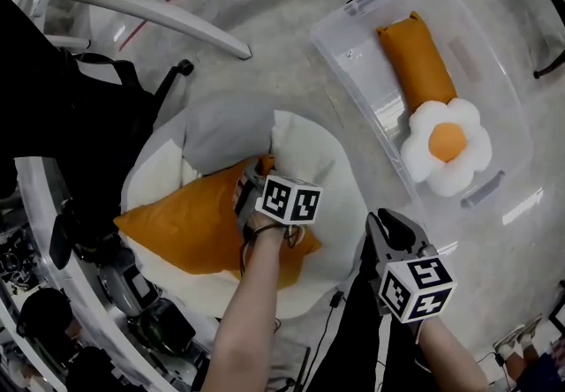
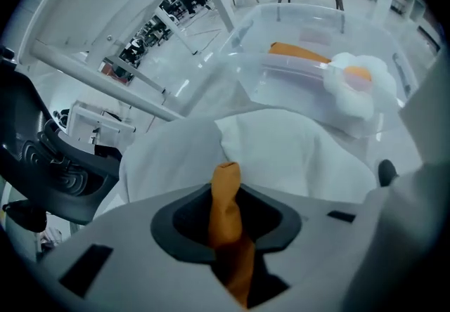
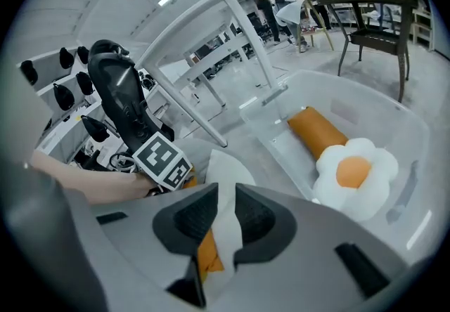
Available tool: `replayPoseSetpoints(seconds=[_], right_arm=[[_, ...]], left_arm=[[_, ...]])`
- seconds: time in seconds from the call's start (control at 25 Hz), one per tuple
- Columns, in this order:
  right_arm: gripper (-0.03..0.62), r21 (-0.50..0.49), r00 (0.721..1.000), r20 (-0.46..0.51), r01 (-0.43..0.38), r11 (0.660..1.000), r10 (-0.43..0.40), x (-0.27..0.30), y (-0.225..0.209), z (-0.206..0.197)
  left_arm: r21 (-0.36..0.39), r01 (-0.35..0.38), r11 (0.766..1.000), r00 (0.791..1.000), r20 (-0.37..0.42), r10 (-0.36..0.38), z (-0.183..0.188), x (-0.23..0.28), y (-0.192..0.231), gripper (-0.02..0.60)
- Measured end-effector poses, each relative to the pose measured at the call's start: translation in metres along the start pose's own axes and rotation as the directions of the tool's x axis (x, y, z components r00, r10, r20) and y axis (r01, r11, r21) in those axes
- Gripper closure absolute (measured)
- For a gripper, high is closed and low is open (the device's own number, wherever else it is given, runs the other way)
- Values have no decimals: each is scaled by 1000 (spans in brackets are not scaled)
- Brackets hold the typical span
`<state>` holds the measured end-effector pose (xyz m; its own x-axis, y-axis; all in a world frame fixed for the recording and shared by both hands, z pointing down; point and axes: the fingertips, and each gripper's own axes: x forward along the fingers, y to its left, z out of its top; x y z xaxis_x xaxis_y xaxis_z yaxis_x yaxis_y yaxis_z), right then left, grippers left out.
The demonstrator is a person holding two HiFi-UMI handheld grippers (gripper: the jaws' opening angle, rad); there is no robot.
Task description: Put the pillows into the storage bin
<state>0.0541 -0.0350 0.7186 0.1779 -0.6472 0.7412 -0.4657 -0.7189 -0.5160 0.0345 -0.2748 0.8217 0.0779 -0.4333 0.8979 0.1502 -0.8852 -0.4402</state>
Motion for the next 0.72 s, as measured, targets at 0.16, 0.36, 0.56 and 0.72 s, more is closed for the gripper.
replayPoseSetpoints(seconds=[0.16,0.36,0.56,0.72], right_arm=[[520,-6,1000,2,-8,1000,8,-4,2,3],[520,-17,1000,7,-21,1000,21,-14,10,9],[522,-28,1000,17,-22,999,22,-37,10,19],[524,-34,999,35,-14,999,15,-63,4,27]], left_arm=[[-38,29,999,999,34,-28,-8,-16,-3,509],[-135,106,985,990,106,-92,-17,-47,-3,528],[-210,119,971,984,153,-88,-37,-95,-5,531],[-301,126,945,983,168,-77,-59,-136,-11,534]])
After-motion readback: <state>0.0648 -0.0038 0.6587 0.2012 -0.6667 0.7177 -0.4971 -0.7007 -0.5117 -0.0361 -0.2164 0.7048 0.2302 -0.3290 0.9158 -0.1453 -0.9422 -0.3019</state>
